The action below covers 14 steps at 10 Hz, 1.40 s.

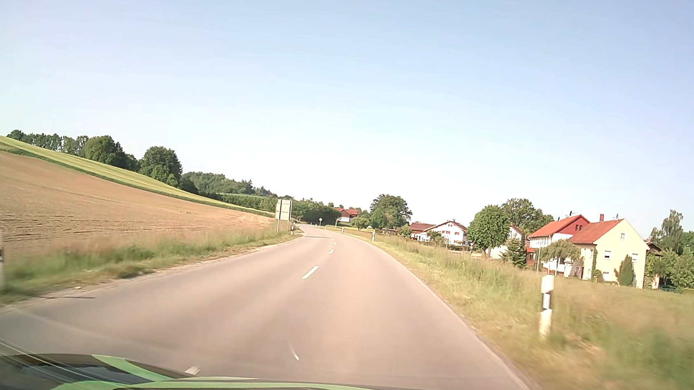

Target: Follow the waypoints while adhering to traffic rules and regulations

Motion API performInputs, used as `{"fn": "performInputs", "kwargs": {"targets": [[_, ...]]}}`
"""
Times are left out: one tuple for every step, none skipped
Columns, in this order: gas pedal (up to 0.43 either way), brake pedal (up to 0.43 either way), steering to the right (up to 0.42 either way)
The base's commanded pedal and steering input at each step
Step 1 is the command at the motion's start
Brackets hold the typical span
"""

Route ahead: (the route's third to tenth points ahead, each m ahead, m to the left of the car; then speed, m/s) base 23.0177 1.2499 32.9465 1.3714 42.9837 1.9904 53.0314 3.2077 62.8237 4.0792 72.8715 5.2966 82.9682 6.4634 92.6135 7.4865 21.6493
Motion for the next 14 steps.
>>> {"fn": "performInputs", "kwargs": {"targets": [[0.197,0.000,-0.009],[0.197,0.000,-0.010],[0.209,0.000,-0.010],[0.220,0.000,-0.010],[0.220,0.000,-0.010],[0.228,0.000,-0.010],[0.228,0.000,-0.010],[0.228,0.000,-0.011],[0.169,0.000,-0.011],[0.130,0.000,-0.011],[0.130,0.000,-0.011],[0.138,0.000,-0.011],[0.150,0.000,-0.012],[0.169,0.000,-0.012]]}}
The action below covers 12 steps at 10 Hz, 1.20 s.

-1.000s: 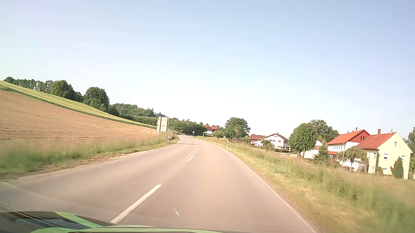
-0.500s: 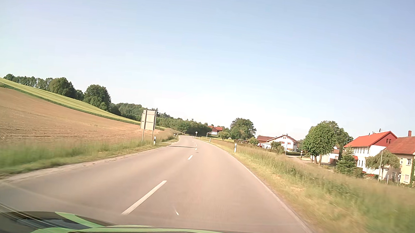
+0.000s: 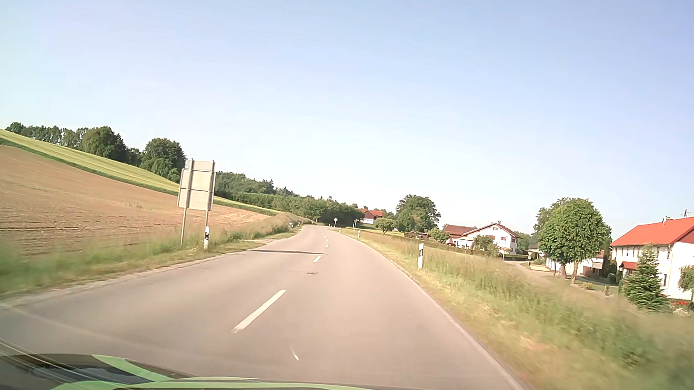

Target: Follow the waypoints while adhering to traffic rules and regulations

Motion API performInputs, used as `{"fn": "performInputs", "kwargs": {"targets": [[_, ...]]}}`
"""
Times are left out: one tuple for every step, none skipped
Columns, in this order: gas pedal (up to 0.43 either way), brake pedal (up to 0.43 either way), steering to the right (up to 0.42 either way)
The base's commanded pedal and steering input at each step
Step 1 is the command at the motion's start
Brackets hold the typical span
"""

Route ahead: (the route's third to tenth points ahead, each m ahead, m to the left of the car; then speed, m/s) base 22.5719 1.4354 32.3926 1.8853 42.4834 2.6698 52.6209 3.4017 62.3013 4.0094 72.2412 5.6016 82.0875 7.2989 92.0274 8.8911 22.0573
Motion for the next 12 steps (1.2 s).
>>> {"fn": "performInputs", "kwargs": {"targets": [[0.189,0.000,-0.014],[0.197,0.000,-0.016],[0.197,0.000,-0.017],[0.197,0.000,-0.018],[0.197,0.000,-0.018],[0.169,0.000,-0.018],[0.087,0.000,-0.018],[0.039,0.000,-0.018],[0.039,0.000,-0.018],[0.039,0.000,-0.018],[0.047,0.000,-0.018],[0.047,0.000,-0.018]]}}
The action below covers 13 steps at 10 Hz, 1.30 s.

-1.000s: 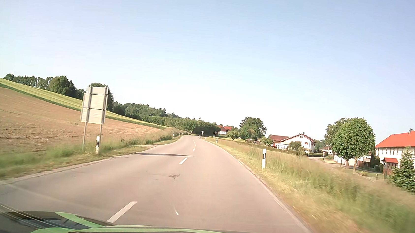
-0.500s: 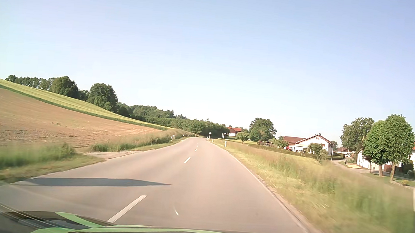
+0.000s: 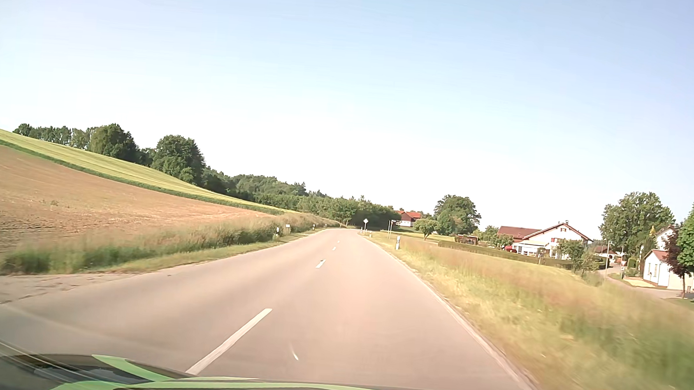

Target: Follow the waypoints while adhering to traffic rules and regulations

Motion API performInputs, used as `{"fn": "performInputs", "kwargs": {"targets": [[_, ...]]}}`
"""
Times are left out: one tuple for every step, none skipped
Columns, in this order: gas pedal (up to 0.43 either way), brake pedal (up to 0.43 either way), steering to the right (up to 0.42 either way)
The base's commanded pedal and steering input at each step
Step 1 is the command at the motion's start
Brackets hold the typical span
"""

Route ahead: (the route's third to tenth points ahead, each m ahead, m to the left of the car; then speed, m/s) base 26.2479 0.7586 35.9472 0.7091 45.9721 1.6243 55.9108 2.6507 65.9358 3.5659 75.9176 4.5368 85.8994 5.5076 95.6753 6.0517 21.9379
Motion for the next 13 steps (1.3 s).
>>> {"fn": "performInputs", "kwargs": {"targets": [[0.059,0.000,-0.017],[0.087,0.000,-0.017],[0.118,0.000,-0.017],[0.130,0.000,-0.017],[0.138,0.000,-0.017],[0.150,0.000,-0.014],[0.157,0.000,-0.012],[0.157,0.000,-0.008],[0.157,0.000,-0.004],[0.150,0.000,-0.001],[0.150,0.000,-0.001],[0.150,0.000,-0.002],[0.098,0.000,-0.004]]}}
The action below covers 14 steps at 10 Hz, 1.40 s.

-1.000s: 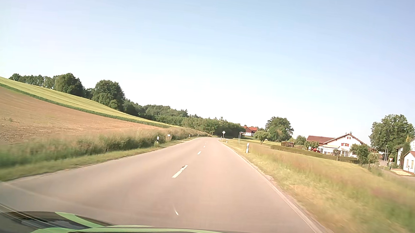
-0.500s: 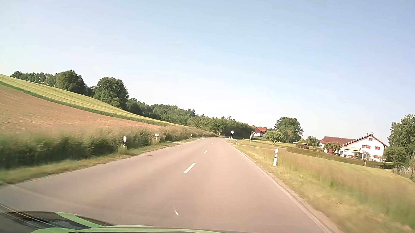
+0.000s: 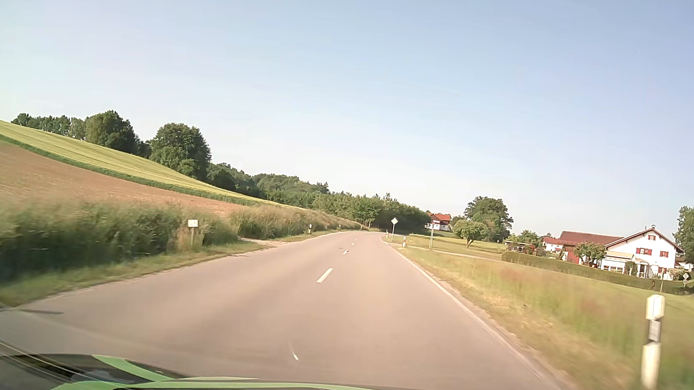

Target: Follow the waypoints while adhering to traffic rules and regulations

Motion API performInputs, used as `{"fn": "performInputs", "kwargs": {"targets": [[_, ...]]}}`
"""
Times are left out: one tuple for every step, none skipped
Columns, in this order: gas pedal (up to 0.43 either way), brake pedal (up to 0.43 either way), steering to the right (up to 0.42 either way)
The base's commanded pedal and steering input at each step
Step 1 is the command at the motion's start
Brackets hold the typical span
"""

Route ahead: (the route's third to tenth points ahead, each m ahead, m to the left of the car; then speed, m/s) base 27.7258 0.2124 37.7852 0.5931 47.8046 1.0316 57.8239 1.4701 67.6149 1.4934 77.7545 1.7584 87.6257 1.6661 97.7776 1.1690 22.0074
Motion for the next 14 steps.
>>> {"fn": "performInputs", "kwargs": {"targets": [[0.000,0.000,-0.004],[0.000,0.000,-0.004],[0.000,0.000,-0.004],[0.000,0.000,-0.004],[0.000,0.000,-0.004],[0.000,0.000,-0.004],[0.000,0.000,-0.004],[0.000,0.000,-0.004],[0.000,0.000,-0.004],[0.000,0.000,-0.003],[0.000,0.000,-0.004],[0.000,0.000,-0.004],[0.000,0.000,-0.003],[0.000,0.000,0.000]]}}
